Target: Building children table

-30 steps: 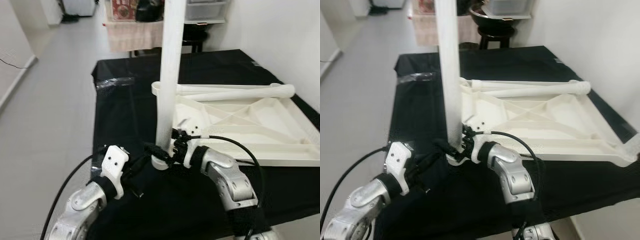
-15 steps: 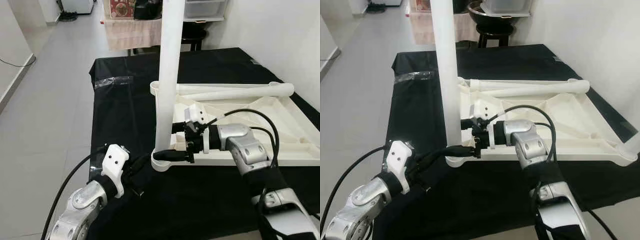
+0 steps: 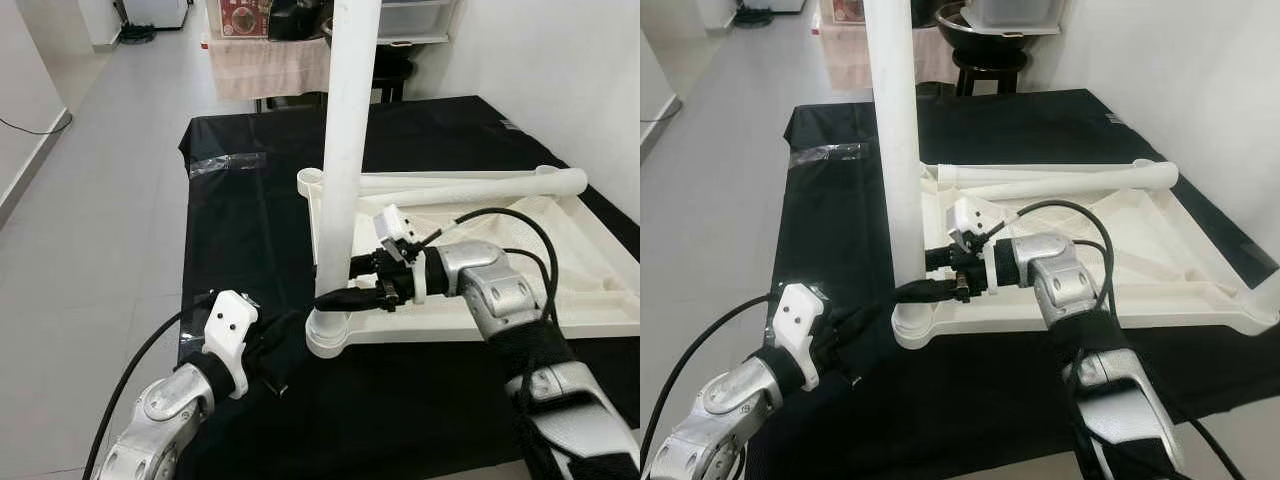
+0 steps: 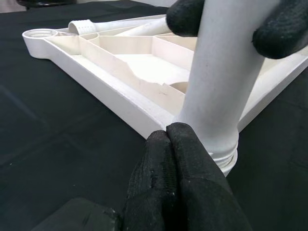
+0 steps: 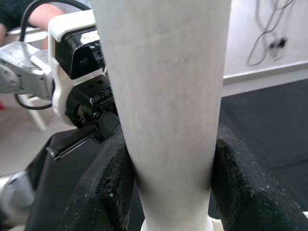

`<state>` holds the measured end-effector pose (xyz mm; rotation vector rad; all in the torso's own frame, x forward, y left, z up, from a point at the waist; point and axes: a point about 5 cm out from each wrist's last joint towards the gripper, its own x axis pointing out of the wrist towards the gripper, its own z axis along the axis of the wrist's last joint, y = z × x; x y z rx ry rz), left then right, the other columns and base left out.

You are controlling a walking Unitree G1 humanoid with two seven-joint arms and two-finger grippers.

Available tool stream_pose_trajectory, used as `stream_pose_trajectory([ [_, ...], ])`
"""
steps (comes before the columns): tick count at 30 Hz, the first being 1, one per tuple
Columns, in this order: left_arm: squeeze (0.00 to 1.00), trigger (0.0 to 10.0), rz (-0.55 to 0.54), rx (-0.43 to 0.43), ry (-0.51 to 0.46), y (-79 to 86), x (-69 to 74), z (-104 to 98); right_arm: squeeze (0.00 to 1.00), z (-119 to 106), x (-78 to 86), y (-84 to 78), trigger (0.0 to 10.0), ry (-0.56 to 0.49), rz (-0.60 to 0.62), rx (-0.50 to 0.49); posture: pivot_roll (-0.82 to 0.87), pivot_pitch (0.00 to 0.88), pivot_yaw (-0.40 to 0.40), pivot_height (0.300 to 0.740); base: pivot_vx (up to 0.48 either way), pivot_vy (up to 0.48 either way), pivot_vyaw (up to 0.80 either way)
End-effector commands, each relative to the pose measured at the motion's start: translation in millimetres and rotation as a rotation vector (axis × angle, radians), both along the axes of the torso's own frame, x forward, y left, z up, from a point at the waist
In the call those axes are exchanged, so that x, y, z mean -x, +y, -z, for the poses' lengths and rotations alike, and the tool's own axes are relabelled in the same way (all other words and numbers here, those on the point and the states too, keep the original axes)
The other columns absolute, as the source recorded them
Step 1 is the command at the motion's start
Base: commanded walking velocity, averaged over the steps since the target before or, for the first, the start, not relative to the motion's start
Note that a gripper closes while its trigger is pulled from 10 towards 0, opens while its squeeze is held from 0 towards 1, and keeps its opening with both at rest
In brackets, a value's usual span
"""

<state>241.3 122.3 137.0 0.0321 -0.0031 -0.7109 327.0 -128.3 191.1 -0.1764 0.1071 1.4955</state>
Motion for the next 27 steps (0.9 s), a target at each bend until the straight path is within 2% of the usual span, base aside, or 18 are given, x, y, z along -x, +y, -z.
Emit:
stream_pose_trajectory([
  [1, 0.0, 10.0, 0.002, 0.002, 0.017, -0.1, 1.2, 1.8, 0.0, 9.9, 6.5, 3.2, 0.0, 0.006, 0.015, 0.011, -0.01, 0.084, -0.052, 0.74, 0.0, 0.0, 0.0],
  [2, 0.0, 10.0, 0.002, 0.002, 0.017, -0.1, 1.2, 1.8, 0.0, 9.9, 6.5, 3.2, 0.0, 0.006, 0.015, 0.011, -0.01, 0.084, -0.052, 0.74, 0.0, 0.0, 0.0],
  [4, 0.0, 10.0, 0.003, 0.001, 0.017, 0.6, 0.1, 2.1, 0.0, 19.1, 12.5, 13.3, 0.0, -0.011, 0.203, -0.034, -0.02, 0.085, -0.056, 0.74, 0.0, 0.0, 0.0],
  [5, 0.0, 10.0, 0.003, 0.001, 0.017, 0.6, 0.1, 2.1, 0.0, 19.1, 12.5, 13.3, 0.0, -0.011, 0.203, -0.034, -0.02, 0.085, -0.056, 0.74, 0.0, 0.0, 0.0],
  [6, 0.0, 10.0, -0.004, 0.006, 0.015, 2.5, -1.4, 1.9, 0.0, 51.6, 11.8, 25.3, 0.0, 0.112, 0.8, -0.183, -0.04, 0.082, -0.052, 0.74, 0.0, 0.0, 0.0],
  [7, 0.0, 10.0, -0.004, 0.006, 0.015, 2.5, -1.4, 1.9, 0.0, 51.6, 11.8, 25.3, 0.0, 0.112, 0.8, -0.183, -0.04, 0.082, -0.052, 0.74, 0.0, 0.0, 0.0],
  [8, 0.0, 10.0, -0.005, 0.009, 0.014, 2.6, -2.1, 1.7, 0.0, 50.8, 17.0, 28.5, 0.0, 0.023, 0.853, -0.132, -0.04, 0.082, -0.053, 0.74, 0.0, 0.0, 0.0],
  [9, 0.0, 10.0, -0.005, 0.01, 0.015, 2.8, -3.2, 2.1, 0.0, 48.0, 20.3, 31.8, 0.0, -0.056, 0.847, -0.092, -0.03, 0.077, -0.057, 0.74, 0.0, 0.0, 0.0],
  [12, 0.0, 10.0, -0.009, 0.01, 0.012, 2.4, -4.5, 2.9, 0.0, 55.1, 15.7, 31.1, 0.0, 0.006, 0.792, -0.038, -0.05, 0.055, -0.048, 0.74, 0.0, 0.0, 0.0],
  [14, 0.0, 10.0, 0.001, 0.003, 0.013, 0.9, -5.8, 3.4, 0.0, 55.3, 11.5, 29.8, 0.0, 0.055, 0.801, -0.053, -0.03, 0.056, -0.06, 0.74, 0.0, 0.0, 0.0],
  [19, 0.0, 10.0, -0.011, 0.006, 0.013, 1.4, -5.9, 4.6, 0.0, 53.8, 16.2, 35.8, 0.1, 0.048, 0.748, -0.035, -0.03, 0.044, -0.064, 0.74, 0.0, 0.0, 0.0],
  [20, 0.0, 10.0, -0.012, 0.007, 0.013, 1.2, -6.1, 5.0, 0.0, 51.5, 17.9, 37.5, 10.0, 0.066, 0.74, -0.057, -0.03, 0.041, -0.061, 0.74, 0.0, 0.0, 0.0],
  [21, 0.0, 10.0, -0.013, 0.008, 0.013, 1.1, -6.3, 5.2, 1.0, 49.9, 19.1, 38.9, 10.0, 0.079, 0.734, -0.073, -0.03, 0.041, -0.061, 0.74, 0.0, 0.0, 0.0],
  [24, 0.0, 10.0, -0.01, 0.008, 0.015, 0.2, -6.1, 5.7, 1.0, 38.7, 25.0, 43.8, 10.0, 0.087, 0.565, -0.108, -0.02, 0.038, -0.059, 0.74, 0.0, 0.0, 0.0],
  [25, 0.0, 10.0, -0.01, 0.008, 0.015, 0.2, -6.1, 5.7, 1.0, 38.7, 25.0, 43.8, 10.0, 0.087, 0.565, -0.108, -0.02, 0.038, -0.059, 0.74, 0.0, 0.0, 0.0],
  [27, 0.0, 10.0, -0.008, 0.008, 0.017, 0.3, -6.1, 6.1, 1.0, 31.9, 25.4, 44.0, 10.0, 0.078, 0.475, -0.108, -0.02, 0.038, -0.059, 0.74, 0.0, 0.0, 0.0],
])
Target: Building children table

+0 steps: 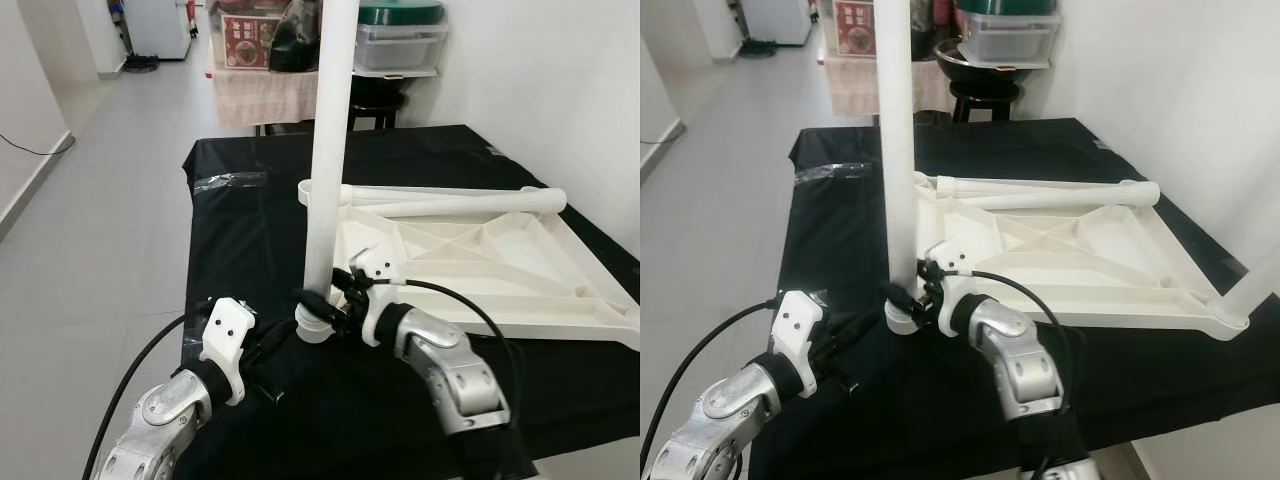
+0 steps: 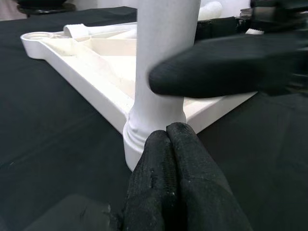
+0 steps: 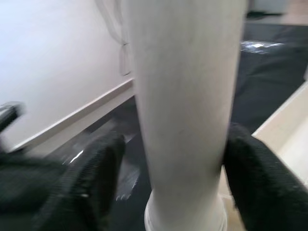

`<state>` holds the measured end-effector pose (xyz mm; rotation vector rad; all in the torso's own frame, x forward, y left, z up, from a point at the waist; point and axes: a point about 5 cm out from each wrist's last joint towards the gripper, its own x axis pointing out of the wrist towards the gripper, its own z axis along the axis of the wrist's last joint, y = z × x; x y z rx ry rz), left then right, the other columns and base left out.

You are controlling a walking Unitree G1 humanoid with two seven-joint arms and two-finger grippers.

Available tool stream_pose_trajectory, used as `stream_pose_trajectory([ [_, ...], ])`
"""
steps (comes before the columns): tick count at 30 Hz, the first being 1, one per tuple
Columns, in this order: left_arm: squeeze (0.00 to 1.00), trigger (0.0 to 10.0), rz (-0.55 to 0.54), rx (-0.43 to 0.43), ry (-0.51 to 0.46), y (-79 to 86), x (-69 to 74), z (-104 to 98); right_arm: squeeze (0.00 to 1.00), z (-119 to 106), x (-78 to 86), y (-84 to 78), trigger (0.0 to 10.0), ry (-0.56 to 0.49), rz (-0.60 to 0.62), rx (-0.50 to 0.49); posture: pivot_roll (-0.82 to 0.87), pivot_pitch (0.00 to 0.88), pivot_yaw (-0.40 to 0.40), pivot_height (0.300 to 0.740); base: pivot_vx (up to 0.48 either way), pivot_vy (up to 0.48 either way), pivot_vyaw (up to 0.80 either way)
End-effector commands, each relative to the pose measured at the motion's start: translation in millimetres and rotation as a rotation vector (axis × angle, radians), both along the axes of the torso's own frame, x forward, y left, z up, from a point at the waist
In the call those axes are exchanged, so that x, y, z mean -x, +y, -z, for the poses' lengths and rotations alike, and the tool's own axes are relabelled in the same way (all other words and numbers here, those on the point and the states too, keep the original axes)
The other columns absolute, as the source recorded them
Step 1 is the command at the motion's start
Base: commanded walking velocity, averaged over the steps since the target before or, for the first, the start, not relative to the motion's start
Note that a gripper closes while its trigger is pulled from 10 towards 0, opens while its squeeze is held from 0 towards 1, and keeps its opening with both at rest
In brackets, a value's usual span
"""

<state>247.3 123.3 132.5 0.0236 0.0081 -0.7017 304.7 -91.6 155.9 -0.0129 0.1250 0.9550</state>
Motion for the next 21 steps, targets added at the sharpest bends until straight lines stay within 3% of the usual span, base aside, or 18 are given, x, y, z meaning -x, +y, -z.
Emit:
stream_pose_trajectory([
  [1, 0.0, 10.0, 0.003, 0.004, 0.005, -0.8, 0.0, 1.8, 0.83, -9.6, 1.3, 6.4, 10.0, -0.02, -0.148, -0.011, -0.02, 0.034, -0.056, 0.74, 0.0, 0.0, 0.0],
  [3, 0.0, 10.0, 0.006, 0.004, 0.006, -1.0, 0.0, 2.1, 0.83, -16.1, -0.7, 4.9, 10.0, -0.044, -0.22, -0.005, -0.02, 0.034, -0.056, 0.74, 0.0, 0.0, 0.0],
  [4, 0.0, 10.0, 0.006, 0.004, 0.007, -1.0, 0.3, 2.3, 0.0, -21.7, -0.4, 3.5, 10.0, -0.075, -0.332, 0.016, -0.01, 0.031, -0.055, 0.74, 0.0, 0.0, 0.0],
  [6, 0.0, 10.0, 0.006, 0.004, 0.007, -1.0, 0.3, 2.3, 0.0, -21.7, -0.4, 3.5, 10.0, -0.075, -0.332, 0.016, -0.01, 0.031, -0.055, 0.74, 0.0, 0.0, 0.0],
  [7, 0.0, 10.0, 0.007, 0.003, 0.007, -0.9, 0.5, 2.4, 0.0, -24.9, 0.2, 2.2, 10.0, -0.092, -0.405, 0.032, -0.01, 0.031, -0.055, 0.74, 0.0, 0.0, 0.0],
  [8, 0.0, 10.0, 0.007, 0.003, 0.007, -0.9, 0.5, 2.4, 0.0, -24.9, 0.2, 2.2, 10.0, -0.092, -0.405, 0.032, -0.01, 0.031, -0.055, 0.74, 0.0, 0.0, 0.0],
  [10, 0.0, 10.0, 0.007, 0.003, 0.008, -0.5, 1.3, 2.5, 0.0, -30.3, -7.0, -2.9, 10.0, -0.09, -0.527, 0.074, 0.0, 0.033, -0.054, 0.74, 0.0, 0.0, 0.0],
  [14, 0.0, 10.0, 0.007, 0.003, 0.01, -0.6, 2.0, 2.7, 0.0, -36.2, -18.1, -5.2, 10.0, -0.06, -0.59, 0.086, 0.0, 0.036, -0.053, 0.74, 0.0, 0.0, 0.0],
  [15, 0.0, 10.0, 0.007, 0.004, 0.011, -0.8, 2.3, 2.7, 0.0, -38.6, -21.1, -5.0, 6.9, -0.051, -0.603, 0.083, 0.01, 0.039, -0.053, 0.74, 0.0, 0.0, 0.0],
  [16, 0.0, 10.0, 0.007, 0.004, 0.011, -0.8, 2.3, 2.7, 0.0, -38.6, -21.1, -5.0, 6.9, -0.051, -0.603, 0.083, 0.01, 0.039, -0.053, 0.74, 0.0, 0.0, 0.0],
  [17, 0.0, 10.0, 0.007, 0.004, 0.011, -1.0, 2.4, 2.8, 0.0, -41.1, -23.9, -5.2, 3.8, -0.046, -0.612, 0.075, 0.01, 0.039, -0.053, 0.74, 0.0, 0.0, 0.0],
  [18, 0.0, 10.0, 0.007, 0.004, 0.011, -1.0, 2.4, 2.8, 0.0, -41.1, -23.9, -5.2, 3.8, -0.046, -0.612, 0.075, 0.01, 0.039, -0.053, 0.74, 0.0, 0.0, 0.0],
  [19, 0.0, 10.0, 0.007, 0.005, 0.012, -1.4, 3.0, 2.4, 0.0, -44.4, -28.1, -7.6, 0.0, -0.037, -0.628, 0.062, 0.01, 0.046, -0.055, 0.74, 0.0, 0.0, 0.0],
  [21, 0.0, 10.0, 0.007, 0.006, 0.013, -1.5, 3.2, 2.2, 0.0, -45.0, -28.9, -8.8, 0.0, -0.036, -0.634, 0.06, 0.01, 0.046, -0.055, 0.74, 0.0, 0.0, 0.0],
])
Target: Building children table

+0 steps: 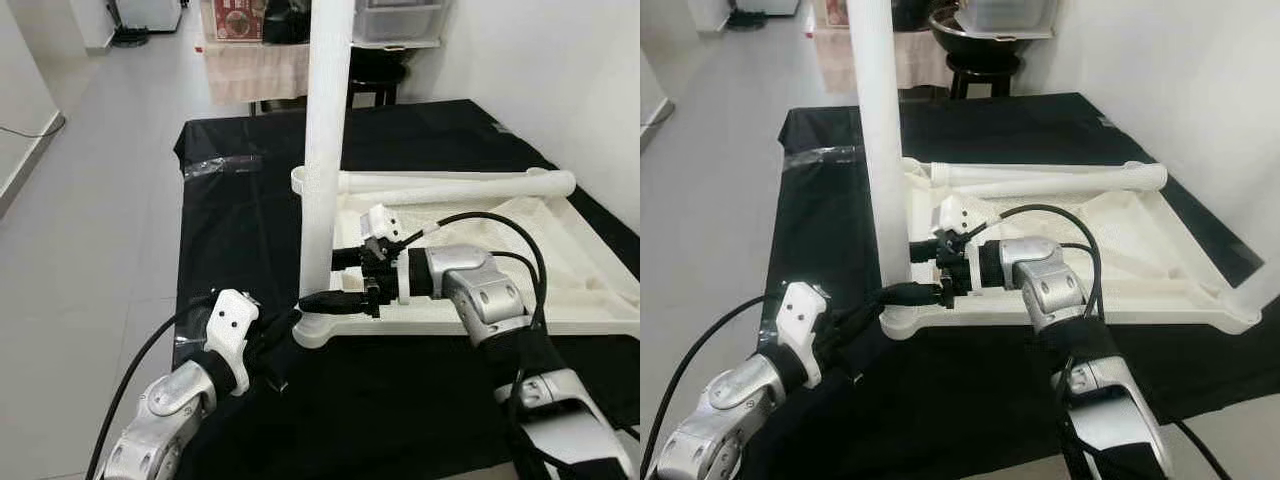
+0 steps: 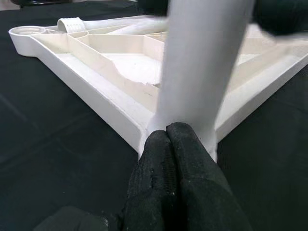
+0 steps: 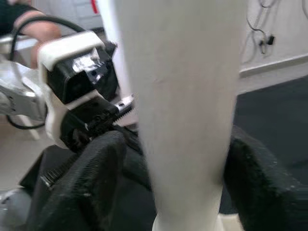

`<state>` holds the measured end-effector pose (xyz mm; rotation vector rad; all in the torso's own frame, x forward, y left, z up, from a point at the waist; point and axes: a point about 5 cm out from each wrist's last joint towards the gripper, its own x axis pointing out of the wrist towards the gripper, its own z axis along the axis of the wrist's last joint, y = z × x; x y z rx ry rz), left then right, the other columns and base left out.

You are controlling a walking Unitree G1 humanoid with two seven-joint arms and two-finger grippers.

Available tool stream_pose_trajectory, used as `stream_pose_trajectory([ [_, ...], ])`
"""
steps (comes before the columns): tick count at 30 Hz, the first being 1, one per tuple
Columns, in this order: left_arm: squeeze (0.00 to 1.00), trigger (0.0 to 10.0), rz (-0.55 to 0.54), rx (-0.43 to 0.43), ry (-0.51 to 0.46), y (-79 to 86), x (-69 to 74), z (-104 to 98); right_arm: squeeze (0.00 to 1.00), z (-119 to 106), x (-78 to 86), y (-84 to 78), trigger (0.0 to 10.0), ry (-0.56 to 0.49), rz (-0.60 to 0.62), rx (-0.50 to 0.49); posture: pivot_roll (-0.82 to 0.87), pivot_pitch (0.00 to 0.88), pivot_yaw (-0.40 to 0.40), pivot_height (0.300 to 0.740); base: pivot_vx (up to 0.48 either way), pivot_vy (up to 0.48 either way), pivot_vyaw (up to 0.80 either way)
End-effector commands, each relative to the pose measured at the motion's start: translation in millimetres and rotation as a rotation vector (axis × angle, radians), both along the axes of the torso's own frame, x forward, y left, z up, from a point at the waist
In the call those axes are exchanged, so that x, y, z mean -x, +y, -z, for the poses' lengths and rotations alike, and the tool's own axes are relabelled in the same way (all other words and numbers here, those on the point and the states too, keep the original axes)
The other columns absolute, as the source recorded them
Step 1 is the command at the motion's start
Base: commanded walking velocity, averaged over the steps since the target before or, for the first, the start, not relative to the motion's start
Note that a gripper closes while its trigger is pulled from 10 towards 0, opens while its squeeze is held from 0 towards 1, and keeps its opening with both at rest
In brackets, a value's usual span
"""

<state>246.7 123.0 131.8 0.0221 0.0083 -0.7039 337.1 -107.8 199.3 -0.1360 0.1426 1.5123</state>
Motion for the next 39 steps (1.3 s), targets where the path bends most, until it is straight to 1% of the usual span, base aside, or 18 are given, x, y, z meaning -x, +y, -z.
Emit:
stream_pose_trajectory([
  [1, 0.0, 10.0, 0.004, 0.005, 0.012, -1.3, 2.6, 1.4, 0.0, -1.8, 3.1, 5.8, 0.0, -0.003, -0.067, -0.026, 0.01, 0.046, -0.055, 0.74, 0.0, 0.0, 0.0],
  [7, 0.0, 10.0, 0.003, 0.01, 0.011, -1.9, 2.6, 0.7, 0.0, 3.9, 6.8, -2.1, 0.0, -0.002, -0.049, -0.038, 0.0, 0.056, -0.057, 0.74, 0.0, 0.0, 0.0],
  [9, 0.0, 10.0, 0.003, 0.017, 0.01, -1.8, 2.4, -0.8, 0.0, 16.6, 14.0, -6.8, 0.0, -0.002, 0.058, -0.045, -0.01, 0.071, -0.058, 0.74, 0.0, 0.0, 0.0],
  [10, 0.0, 10.0, 0.003, 0.017, 0.01, -1.8, 2.4, -0.8, 0.0, 16.6, 14.0, -6.8, 0.0, -0.002, 0.058, -0.045, -0.01, 0.071, -0.058, 0.74, 0.0, 0.0, 0.0],
  [11, 0.0, 10.0, 0.004, 0.02, 0.009, -1.4, 2.5, -1.6, 0.0, 23.6, 19.2, -7.0, 0.0, 0.001, 0.122, -0.049, -0.01, 0.071, -0.058, 0.74, 0.0, 0.0, 0.0],
  [13, 0.0, 10.0, 0.005, 0.021, 0.008, 0.1, 3.4, -2.3, 0.0, 36.9, 23.0, 12.2, 0.0, 0.067, 0.435, -0.183, -0.02, 0.086, -0.068, 0.74, 0.0, 0.0, 0.0],
  [14, 0.0, 10.0, 0.005, 0.022, 0.008, 1.0, 3.4, -3.1, 0.0, 60.5, 37.0, 22.2, 0.0, 0.127, 0.6, -0.137, -0.02, 0.09, -0.064, 0.74, 0.0, 0.0, 0.0],
  [16, 0.0, 10.0, 0.005, 0.022, 0.008, 1.0, 3.4, -3.1, 0.0, 60.5, 37.0, 22.2, 0.0, 0.127, 0.6, -0.137, -0.02, 0.09, -0.064, 0.74, 0.0, 0.0, 0.0],
  [17, 0.0, 10.0, 0.005, 0.023, 0.008, 1.7, 3.3, -3.8, 0.0, 74.9, 48.2, 27.5, 0.0, 0.16, 0.705, -0.092, -0.02, 0.094, -0.061, 0.74, 0.0, 0.0, 0.0],
  [18, 0.0, 10.0, 0.006, 0.021, 0.009, 2.8, 3.0, -3.1, 0.0, 65.0, 46.1, 26.8, 0.0, 0.123, 0.718, -0.124, -0.05, 0.091, -0.036, 0.74, 0.0, 0.0, 0.0],
  [21, 0.0, 10.0, 0.016, 0.029, 0.013, 2.6, 1.0, -3.0, 0.0, 58.3, 37.2, 22.1, 0.0, 0.089, 0.679, -0.127, -0.03, 0.084, -0.051, 0.74, 0.0, 0.0, 0.0],
  [28, 0.0, 10.0, -0.007, 0.042, 0.009, 3.4, -0.2, -3.5, 0.0, 55.1, 42.6, 28.5, 0.0, 0.079, 0.635, -0.107, -0.03, 0.079, -0.062, 0.74, 0.0, 0.0, 0.0],
  [29, 0.0, 10.0, -0.014, 0.043, 0.007, 3.2, -0.5, -3.7, 0.0, 52.4, 42.8, 28.1, 10.0, 0.084, 0.632, -0.119, -0.03, 0.076, -0.062, 0.74, 0.0, 0.0, 0.0],
  [30, 0.0, 10.0, -0.017, 0.043, 0.007, 2.6, -0.8, -3.7, 0.0, 49.1, 44.7, 28.5, 10.0, 0.092, 0.612, -0.139, -0.03, 0.076, -0.063, 0.74, 0.0, 0.0, 0.0],
  [31, 0.0, 10.0, -0.016, 0.043, 0.007, 2.2, -0.8, -3.6, 1.0, 45.7, 47.2, 29.5, 10.0, 0.091, 0.564, -0.15, -0.03, 0.075, -0.063, 0.74, 0.0, 0.0, 0.0],
  [36, 0.0, 10.0, -0.006, 0.041, 0.012, 1.4, -1.0, -3.2, 1.0, 37.6, 48.3, 29.6, 10.0, 0.055, 0.43, -0.142, -0.02, 0.073, -0.06, 0.74, 0.0, 0.0, 0.0],
  [38, 0.0, 10.0, 0.003, 0.041, 0.016, 0.8, -1.0, -3.0, 1.0, 28.9, 44.5, 25.4, 10.0, 0.034, 0.31, -0.141, -0.02, 0.071, -0.059, 0.74, 0.0, 0.0, 0.0],
  [39, 0.0, 10.0, 0.005, 0.042, 0.017, 0.4, -1.0, -2.9, 0.84, 24.2, 42.3, 21.7, 10.0, 0.003, 0.243, -0.13, -0.02, 0.07, -0.061, 0.74, 0.0, 0.0, 0.0],
])
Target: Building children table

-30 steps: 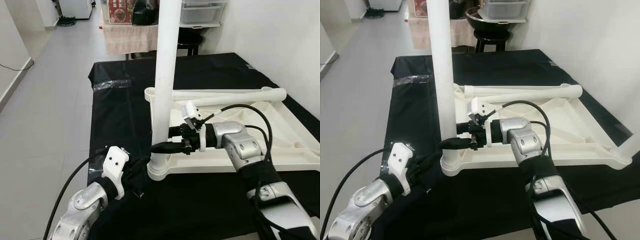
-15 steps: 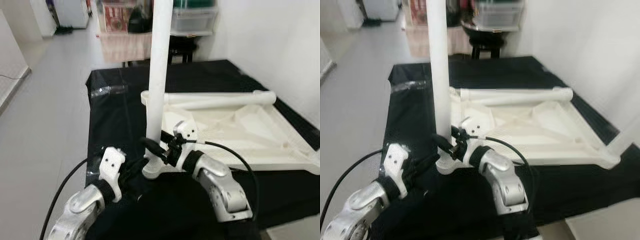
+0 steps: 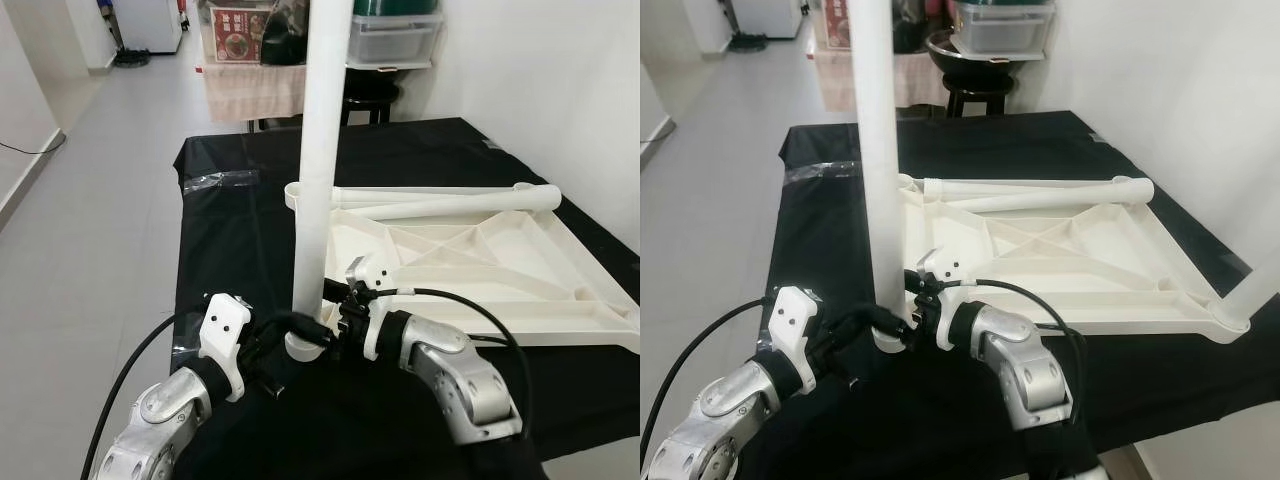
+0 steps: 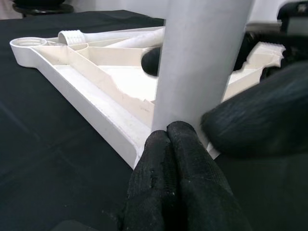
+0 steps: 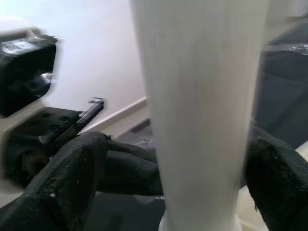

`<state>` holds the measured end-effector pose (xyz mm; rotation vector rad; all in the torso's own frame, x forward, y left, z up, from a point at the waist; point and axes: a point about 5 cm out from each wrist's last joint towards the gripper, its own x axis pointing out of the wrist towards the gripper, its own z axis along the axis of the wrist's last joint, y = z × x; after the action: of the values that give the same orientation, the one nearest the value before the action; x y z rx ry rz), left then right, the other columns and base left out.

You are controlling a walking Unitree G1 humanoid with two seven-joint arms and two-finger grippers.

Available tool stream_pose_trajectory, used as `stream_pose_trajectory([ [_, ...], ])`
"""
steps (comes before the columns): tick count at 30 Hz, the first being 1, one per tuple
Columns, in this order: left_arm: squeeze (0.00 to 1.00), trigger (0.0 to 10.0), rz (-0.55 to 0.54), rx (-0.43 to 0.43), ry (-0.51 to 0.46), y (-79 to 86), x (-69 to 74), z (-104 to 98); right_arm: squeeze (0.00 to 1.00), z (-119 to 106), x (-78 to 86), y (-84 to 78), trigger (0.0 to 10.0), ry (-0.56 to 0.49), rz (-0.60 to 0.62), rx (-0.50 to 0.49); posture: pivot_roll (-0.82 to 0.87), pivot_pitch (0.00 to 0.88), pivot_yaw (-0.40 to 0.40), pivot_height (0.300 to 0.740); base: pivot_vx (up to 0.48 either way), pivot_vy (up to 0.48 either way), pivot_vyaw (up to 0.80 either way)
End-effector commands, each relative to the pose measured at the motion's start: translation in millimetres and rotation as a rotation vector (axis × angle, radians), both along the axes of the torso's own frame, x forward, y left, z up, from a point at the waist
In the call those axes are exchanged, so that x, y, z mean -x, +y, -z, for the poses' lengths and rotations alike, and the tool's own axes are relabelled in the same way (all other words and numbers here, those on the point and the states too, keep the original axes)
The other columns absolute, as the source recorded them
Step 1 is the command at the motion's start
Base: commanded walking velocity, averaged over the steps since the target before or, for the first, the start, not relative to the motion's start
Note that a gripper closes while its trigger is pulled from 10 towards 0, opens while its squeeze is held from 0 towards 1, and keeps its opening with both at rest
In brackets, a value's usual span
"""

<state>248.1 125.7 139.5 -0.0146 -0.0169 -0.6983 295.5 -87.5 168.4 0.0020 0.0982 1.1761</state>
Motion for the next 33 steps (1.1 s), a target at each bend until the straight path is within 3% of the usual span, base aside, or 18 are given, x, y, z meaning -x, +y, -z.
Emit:
stream_pose_trajectory([
  [1, 0.0, 10.0, 0.011, 0.0, 0.028, -2.3, 0.5, 4.9, 0.43, -10.9, -1.9, -2.6, 10.0, -0.052, -0.152, -0.001, -0.01, 0.068, -0.061, 0.74, 0.0, 0.0, 0.0],
  [2, 0.0, 10.0, 0.011, 0.0, 0.028, -2.3, 0.5, 4.9, 0.43, -10.9, -1.9, -2.6, 10.0, -0.052, -0.152, -0.001, -0.01, 0.068, -0.061, 0.74, 0.0, 0.0, 0.0],
  [3, 0.0, 10.0, 0.011, 0.0, 0.028, -2.2, 0.6, 5.0, 0.0, -14.6, -4.3, -6.7, 10.0, -0.059, -0.197, 0.008, -0.01, 0.067, -0.062, 0.74, 0.0, 0.0, 0.0],
  [9, 0.0, 10.0, 0.005, -0.001, 0.028, -2.0, 1.1, 5.4, 0.0, -25.9, -17.4, -22.1, 10.0, -0.066, -0.316, 0.066, 0.0, 0.064, -0.062, 0.74, 0.0, 0.0, 0.0],
  [18, 0.0, 10.0, 0.004, -0.004, 0.033, -3.3, 2.3, 6.6, 0.0, -30.5, -41.0, -28.3, 10.0, -0.025, -0.357, 0.108, 0.01, 0.063, -0.068, 0.74, 0.0, 0.0, 0.0],
  [19, 0.0, 10.0, 0.003, -0.004, 0.033, -3.5, 2.8, 6.7, 0.0, -31.0, -41.5, -28.8, 0.0, -0.017, -0.375, 0.101, 0.01, 0.062, -0.068, 0.74, 0.0, 0.0, 0.0],
  [28, 0.0, 10.0, 0.012, 0.0, 0.039, -5.0, 4.7, 7.1, 0.0, -25.4, -39.2, -38.6, 0.0, 0.004, -0.395, 0.08, 0.0, 0.063, -0.063, 0.74, 0.0, 0.0, 0.0],
  [31, 0.0, 10.0, 0.015, 0.001, 0.04, -5.2, 5.0, 7.0, 0.0, -20.3, -34.9, -44.4, 0.0, -0.005, -0.35, 0.07, 0.0, 0.068, -0.062, 0.74, 0.0, 0.0, 0.0],
  [33, 0.0, 10.0, 0.016, 0.0, 0.04, -4.2, 4.9, 6.5, 0.0, -14.0, -27.1, -47.5, 0.0, -0.023, -0.252, 0.065, -0.01, 0.076, -0.06, 0.74, 0.0, 0.0, 0.0],
])
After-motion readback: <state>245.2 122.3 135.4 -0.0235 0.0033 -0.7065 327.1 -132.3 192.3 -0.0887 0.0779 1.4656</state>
